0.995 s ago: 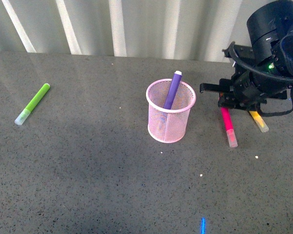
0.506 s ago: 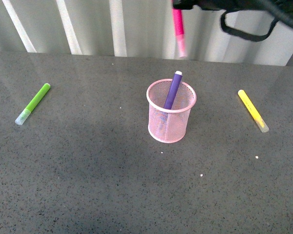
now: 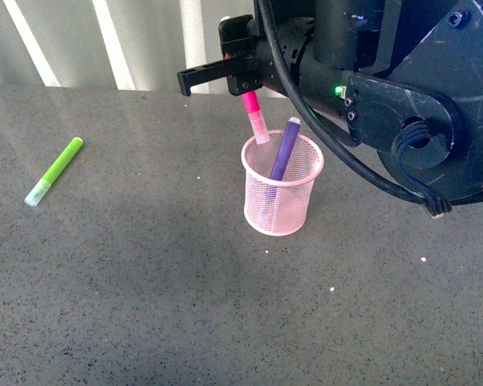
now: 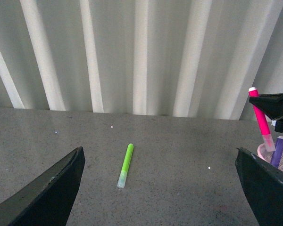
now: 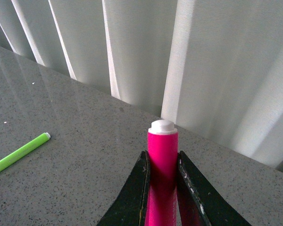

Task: Insert purple and pink pens into pink cup

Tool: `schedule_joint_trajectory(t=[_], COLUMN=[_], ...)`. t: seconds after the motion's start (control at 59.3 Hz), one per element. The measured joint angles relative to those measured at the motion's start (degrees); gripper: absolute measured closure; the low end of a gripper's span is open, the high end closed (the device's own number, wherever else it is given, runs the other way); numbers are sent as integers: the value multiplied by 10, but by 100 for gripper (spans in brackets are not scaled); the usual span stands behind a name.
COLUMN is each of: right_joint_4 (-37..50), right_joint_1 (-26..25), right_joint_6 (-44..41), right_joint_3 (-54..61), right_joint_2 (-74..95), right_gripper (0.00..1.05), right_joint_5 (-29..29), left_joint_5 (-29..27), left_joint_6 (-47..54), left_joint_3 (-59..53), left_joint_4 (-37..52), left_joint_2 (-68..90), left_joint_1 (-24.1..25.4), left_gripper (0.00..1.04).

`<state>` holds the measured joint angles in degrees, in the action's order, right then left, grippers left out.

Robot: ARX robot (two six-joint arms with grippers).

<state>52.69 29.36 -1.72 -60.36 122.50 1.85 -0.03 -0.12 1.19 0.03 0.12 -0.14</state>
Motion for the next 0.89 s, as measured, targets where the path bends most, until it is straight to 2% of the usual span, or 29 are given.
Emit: schedule_joint_trajectory(t=[0.894], right_joint_4=[31], right_joint_1=[4], right_joint_6=[-7], right_joint_3=[36], right_joint_2=[18], right_gripper=[94], right_joint_5=[2], left_joint_5=[0], left_joint_6=[0], left_joint_3=[0], left_joint_4=[0], left_joint_2=[0], left_joint_1=[0], left_gripper=[7])
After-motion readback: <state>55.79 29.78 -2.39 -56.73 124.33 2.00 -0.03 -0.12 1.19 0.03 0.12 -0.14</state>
